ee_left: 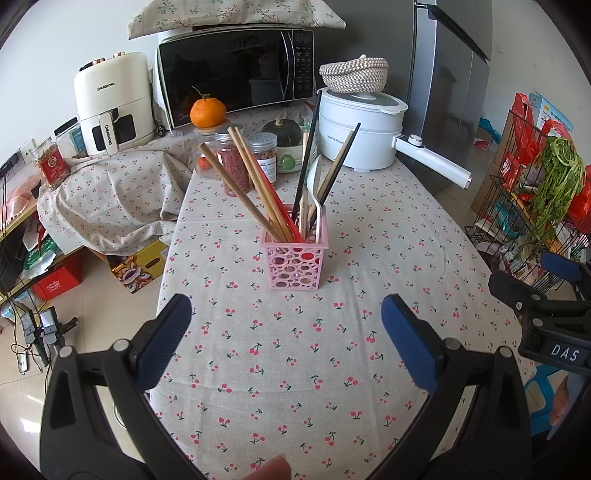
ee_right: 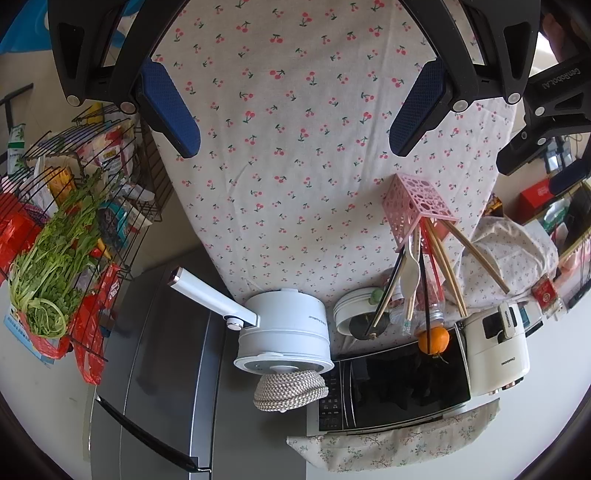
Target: Organize utensils
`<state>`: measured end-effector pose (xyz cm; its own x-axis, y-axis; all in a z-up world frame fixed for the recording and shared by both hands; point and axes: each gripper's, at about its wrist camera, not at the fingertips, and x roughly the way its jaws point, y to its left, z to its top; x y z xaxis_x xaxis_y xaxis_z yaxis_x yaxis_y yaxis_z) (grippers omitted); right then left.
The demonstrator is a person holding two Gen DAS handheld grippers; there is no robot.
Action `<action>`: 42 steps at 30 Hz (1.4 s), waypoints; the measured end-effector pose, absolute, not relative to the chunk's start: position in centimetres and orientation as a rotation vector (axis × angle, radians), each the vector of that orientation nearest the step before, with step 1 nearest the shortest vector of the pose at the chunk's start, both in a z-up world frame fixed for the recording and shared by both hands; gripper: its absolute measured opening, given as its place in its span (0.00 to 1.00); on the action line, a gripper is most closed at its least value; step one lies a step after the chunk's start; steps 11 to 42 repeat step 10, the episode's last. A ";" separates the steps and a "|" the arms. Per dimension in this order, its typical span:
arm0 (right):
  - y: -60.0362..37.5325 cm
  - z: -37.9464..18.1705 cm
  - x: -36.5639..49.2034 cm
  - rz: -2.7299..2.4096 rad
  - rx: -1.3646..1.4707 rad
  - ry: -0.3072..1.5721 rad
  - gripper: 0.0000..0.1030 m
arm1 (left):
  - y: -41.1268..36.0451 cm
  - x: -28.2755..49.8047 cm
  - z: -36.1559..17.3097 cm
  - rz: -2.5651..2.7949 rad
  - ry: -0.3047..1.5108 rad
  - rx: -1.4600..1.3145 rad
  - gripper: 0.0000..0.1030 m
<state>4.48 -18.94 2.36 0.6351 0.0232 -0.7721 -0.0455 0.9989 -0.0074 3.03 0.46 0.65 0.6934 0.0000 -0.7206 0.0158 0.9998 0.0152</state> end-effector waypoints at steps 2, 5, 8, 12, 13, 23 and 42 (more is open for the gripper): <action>-18.9 2.3 4.5 0.041 -0.029 0.884 1.00 | 0.5 3.0 0.7 -0.009 0.806 0.020 0.99; -18.9 2.2 4.5 0.042 -0.030 0.886 1.00 | 0.5 3.0 0.5 -0.006 0.810 0.018 0.99; -18.9 2.2 4.6 0.042 -0.029 0.888 1.00 | 0.7 3.0 0.3 -0.008 0.815 0.013 0.99; -18.9 2.2 4.6 0.045 -0.026 0.891 1.00 | 0.7 3.1 0.2 -0.016 0.818 0.003 0.99; -18.9 2.2 4.6 0.045 -0.026 0.891 1.00 | 0.7 3.1 0.2 -0.016 0.818 0.003 0.99; -18.9 2.2 4.6 0.045 -0.026 0.891 1.00 | 0.7 3.1 0.2 -0.016 0.818 0.003 0.99; -18.9 2.2 4.6 0.045 -0.026 0.891 1.00 | 0.7 3.1 0.2 -0.016 0.818 0.003 0.99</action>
